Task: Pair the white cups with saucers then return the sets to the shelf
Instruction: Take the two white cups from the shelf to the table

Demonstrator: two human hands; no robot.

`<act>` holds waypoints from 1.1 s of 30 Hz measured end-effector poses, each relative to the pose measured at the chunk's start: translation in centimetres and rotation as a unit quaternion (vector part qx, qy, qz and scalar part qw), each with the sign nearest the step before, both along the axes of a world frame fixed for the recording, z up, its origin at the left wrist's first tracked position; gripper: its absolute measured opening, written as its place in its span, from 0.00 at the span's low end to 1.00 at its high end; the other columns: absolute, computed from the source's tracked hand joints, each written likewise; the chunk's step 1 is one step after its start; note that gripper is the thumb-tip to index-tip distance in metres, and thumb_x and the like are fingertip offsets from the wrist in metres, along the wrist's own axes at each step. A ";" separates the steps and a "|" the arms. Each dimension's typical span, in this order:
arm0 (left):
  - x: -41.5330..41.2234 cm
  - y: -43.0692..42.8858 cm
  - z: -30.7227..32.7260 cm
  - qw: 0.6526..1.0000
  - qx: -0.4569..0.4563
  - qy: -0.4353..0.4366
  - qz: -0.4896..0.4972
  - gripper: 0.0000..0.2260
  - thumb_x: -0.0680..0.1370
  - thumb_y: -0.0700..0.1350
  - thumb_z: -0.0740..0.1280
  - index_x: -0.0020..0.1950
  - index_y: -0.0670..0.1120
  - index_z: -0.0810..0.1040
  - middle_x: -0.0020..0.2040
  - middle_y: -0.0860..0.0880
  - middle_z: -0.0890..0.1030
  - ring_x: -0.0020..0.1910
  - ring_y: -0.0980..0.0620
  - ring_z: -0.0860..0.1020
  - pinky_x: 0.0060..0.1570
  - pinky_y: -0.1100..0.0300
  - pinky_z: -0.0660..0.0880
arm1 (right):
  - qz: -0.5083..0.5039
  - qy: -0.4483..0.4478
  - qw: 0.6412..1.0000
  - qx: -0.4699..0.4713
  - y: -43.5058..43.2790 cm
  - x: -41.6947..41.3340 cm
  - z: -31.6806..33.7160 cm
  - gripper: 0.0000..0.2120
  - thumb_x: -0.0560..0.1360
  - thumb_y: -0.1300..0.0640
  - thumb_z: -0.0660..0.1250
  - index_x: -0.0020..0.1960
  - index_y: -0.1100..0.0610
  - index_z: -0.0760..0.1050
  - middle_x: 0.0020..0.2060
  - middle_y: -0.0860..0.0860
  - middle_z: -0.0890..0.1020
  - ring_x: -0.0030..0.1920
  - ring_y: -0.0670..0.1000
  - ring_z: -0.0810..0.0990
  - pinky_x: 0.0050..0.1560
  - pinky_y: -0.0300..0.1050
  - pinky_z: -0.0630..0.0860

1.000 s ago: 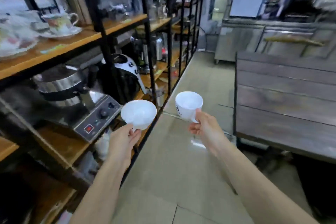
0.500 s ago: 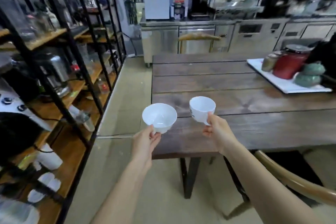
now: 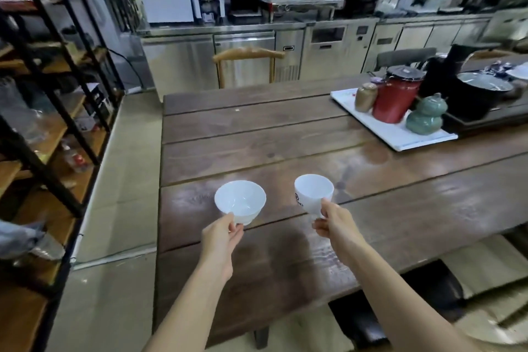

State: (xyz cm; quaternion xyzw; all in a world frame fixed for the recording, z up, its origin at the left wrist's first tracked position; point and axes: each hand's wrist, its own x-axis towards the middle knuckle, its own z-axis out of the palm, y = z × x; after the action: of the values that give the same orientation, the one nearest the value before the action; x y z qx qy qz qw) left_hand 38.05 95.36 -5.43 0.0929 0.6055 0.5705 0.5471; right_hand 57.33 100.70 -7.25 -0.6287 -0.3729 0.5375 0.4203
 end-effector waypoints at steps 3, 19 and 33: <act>0.2 2.9 -1.2 1.000 -0.023 0.000 0.002 0.11 0.77 0.35 0.61 0.35 0.40 0.69 0.65 0.40 0.74 0.54 0.44 0.78 0.65 0.50 0.72 | -0.009 0.001 1.000 -0.008 2.7 0.7 -0.7 0.12 0.79 0.56 0.54 0.41 0.58 0.70 0.34 0.51 0.68 0.31 0.51 0.67 0.35 0.43 0.66; 0.6 9.5 -5.0 0.993 -0.110 -0.034 0.008 0.12 0.79 0.37 0.63 0.60 0.34 0.73 0.58 0.40 0.76 0.62 0.43 0.76 0.66 0.50 0.70 | 0.046 -0.021 0.995 -0.083 12.3 3.5 -5.6 0.11 0.78 0.59 0.51 0.54 0.62 0.68 0.33 0.54 0.70 0.31 0.50 0.69 0.34 0.42 0.67; 1.0 6.2 -5.7 0.994 -0.088 -0.060 -0.018 0.20 0.78 0.49 0.64 0.67 0.41 0.71 0.61 0.38 0.76 0.58 0.42 0.76 0.63 0.47 0.72 | 0.092 -0.106 0.987 -0.076 11.8 6.0 -6.4 0.21 0.77 0.45 0.57 0.57 0.63 0.70 0.49 0.59 0.79 0.37 0.54 0.76 0.33 0.44 0.71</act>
State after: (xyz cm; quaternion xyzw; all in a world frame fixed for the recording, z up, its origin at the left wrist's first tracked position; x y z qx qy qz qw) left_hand 39.04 101.60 -11.17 0.0210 0.6177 0.5100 0.5983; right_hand 63.38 112.48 -13.63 -0.6751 -0.4297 0.5311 0.2783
